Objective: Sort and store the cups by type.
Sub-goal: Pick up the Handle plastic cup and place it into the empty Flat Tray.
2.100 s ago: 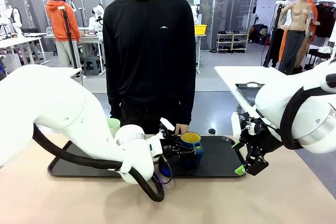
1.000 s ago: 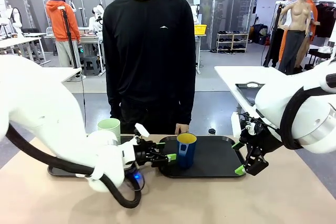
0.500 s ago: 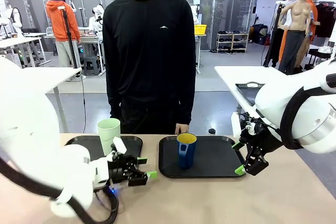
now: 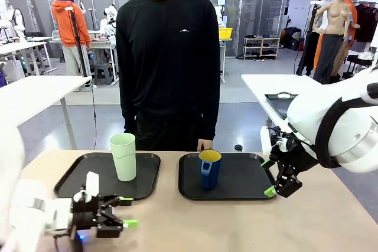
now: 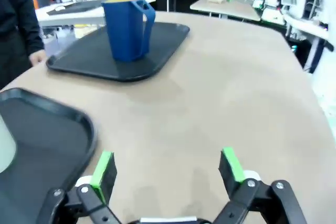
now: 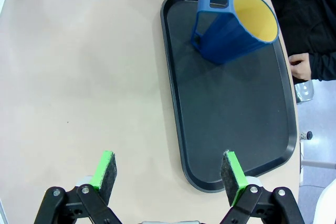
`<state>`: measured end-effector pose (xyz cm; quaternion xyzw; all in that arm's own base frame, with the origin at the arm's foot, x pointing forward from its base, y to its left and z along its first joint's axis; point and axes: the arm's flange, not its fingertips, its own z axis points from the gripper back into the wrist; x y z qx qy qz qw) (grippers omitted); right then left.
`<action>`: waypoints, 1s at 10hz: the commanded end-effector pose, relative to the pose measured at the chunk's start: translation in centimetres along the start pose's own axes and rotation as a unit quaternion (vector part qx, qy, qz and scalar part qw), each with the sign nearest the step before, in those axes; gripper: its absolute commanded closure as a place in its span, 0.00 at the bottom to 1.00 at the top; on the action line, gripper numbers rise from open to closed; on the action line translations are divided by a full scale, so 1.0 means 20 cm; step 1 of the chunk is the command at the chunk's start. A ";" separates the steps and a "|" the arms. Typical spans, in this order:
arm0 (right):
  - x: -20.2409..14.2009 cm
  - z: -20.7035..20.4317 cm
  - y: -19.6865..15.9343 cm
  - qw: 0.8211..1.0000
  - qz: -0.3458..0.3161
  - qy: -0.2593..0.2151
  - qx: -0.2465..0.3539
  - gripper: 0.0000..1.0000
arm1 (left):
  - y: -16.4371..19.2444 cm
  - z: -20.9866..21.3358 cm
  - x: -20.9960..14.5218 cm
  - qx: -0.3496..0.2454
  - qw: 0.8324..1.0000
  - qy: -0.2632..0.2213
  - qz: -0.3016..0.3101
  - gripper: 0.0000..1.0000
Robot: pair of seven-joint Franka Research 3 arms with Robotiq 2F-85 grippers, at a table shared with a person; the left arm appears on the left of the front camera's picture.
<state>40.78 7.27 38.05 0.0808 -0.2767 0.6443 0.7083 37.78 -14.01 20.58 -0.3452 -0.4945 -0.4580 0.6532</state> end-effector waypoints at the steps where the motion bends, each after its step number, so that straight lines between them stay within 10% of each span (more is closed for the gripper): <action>1: 0.01 0.00 0.01 1.000 -0.008 0.009 -0.001 0.00 | 0.01 0.34 0.01 -0.011 1.000 -0.016 0.006 0.00; 10: 0.01 0.00 0.01 1.000 -0.008 0.009 -0.001 0.00 | 0.19 0.57 0.02 -0.054 0.994 -0.082 0.041 0.00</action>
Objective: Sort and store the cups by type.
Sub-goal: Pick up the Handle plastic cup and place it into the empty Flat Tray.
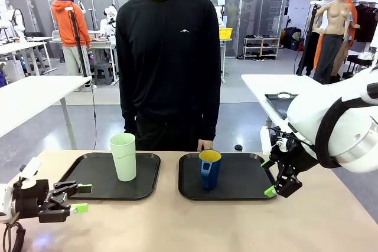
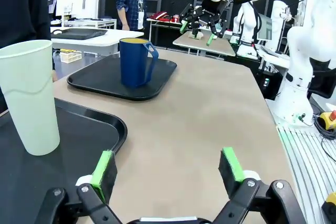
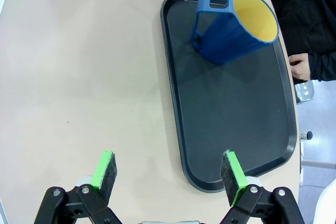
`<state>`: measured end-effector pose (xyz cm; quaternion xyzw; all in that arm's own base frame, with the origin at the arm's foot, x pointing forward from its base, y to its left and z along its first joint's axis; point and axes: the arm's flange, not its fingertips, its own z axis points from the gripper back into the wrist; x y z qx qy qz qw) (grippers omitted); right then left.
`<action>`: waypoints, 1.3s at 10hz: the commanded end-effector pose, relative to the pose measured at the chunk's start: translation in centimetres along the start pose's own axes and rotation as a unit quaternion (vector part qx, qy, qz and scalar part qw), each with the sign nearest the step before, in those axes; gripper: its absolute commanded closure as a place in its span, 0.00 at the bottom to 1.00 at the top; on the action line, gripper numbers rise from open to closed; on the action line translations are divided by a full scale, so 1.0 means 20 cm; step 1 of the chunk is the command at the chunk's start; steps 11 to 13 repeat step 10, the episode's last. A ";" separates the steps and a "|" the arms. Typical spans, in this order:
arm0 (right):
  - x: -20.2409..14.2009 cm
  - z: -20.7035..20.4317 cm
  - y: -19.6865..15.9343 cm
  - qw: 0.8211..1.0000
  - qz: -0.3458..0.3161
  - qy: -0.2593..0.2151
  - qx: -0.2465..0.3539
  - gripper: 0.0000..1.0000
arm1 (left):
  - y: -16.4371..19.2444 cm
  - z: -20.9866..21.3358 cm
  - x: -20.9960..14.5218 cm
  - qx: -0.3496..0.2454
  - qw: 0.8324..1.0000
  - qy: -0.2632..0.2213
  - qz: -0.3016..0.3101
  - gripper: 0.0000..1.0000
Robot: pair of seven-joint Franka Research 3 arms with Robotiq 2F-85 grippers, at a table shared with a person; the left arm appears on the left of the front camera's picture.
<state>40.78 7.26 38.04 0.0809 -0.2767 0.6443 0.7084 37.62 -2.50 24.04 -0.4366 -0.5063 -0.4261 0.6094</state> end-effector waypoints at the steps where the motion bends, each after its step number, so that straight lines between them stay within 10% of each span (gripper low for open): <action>1: 0.01 0.00 0.01 1.000 -0.008 0.009 -0.002 0.00 | 0.00 0.00 0.00 0.000 1.000 0.001 0.000 0.00; 13: 0.01 0.00 0.01 1.000 -0.008 0.009 -0.002 0.00 | 0.00 0.00 0.00 0.000 1.000 0.001 0.000 0.00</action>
